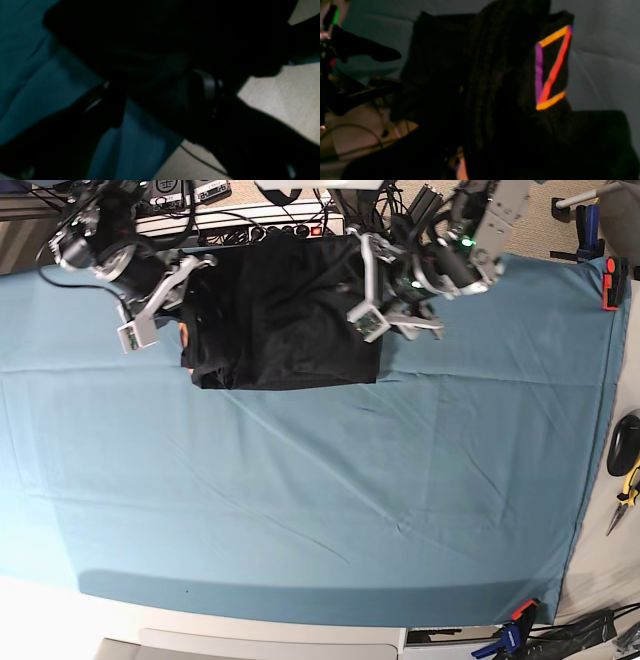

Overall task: Fold the T-shirt properly
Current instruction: 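Fold the sleeve end over toward the left gripper with the right gripper, then release the folded end and raise the right gripper away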

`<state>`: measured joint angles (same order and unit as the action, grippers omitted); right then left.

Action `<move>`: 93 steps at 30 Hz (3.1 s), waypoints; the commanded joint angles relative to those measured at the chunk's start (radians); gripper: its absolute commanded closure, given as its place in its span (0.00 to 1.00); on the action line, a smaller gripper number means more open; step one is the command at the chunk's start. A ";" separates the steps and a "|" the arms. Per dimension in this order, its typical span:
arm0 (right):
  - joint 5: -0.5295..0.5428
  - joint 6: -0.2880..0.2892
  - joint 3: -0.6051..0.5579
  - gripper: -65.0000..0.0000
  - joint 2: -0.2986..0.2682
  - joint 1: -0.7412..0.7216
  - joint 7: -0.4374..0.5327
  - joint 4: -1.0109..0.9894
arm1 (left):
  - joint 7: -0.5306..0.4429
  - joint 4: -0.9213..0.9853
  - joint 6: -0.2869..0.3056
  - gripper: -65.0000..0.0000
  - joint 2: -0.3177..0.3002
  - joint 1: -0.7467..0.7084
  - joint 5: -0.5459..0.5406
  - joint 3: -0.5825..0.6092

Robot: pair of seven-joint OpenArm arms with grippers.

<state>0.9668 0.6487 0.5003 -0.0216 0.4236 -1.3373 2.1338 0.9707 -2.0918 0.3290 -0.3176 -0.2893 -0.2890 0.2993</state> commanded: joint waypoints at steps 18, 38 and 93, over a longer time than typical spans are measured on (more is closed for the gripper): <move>-0.454 -0.042 -0.448 1.00 0.050 -0.047 0.319 0.018 | -0.025 -0.019 0.004 0.43 -0.034 0.006 -0.071 -0.147; -0.564 -0.070 -0.515 1.00 0.077 -0.089 0.365 -0.083 | -0.025 -0.019 0.003 0.43 -0.034 0.006 -0.071 -0.147; -0.418 -0.175 -0.046 1.00 0.077 0.064 0.220 0.045 | -0.029 -0.019 -0.001 0.43 -0.034 0.013 -0.048 -0.147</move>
<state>0.5312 0.4709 0.4515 0.0589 0.4858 -1.1336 2.1605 0.9634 -2.0922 0.3286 -0.3489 -0.2836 -0.3264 0.1551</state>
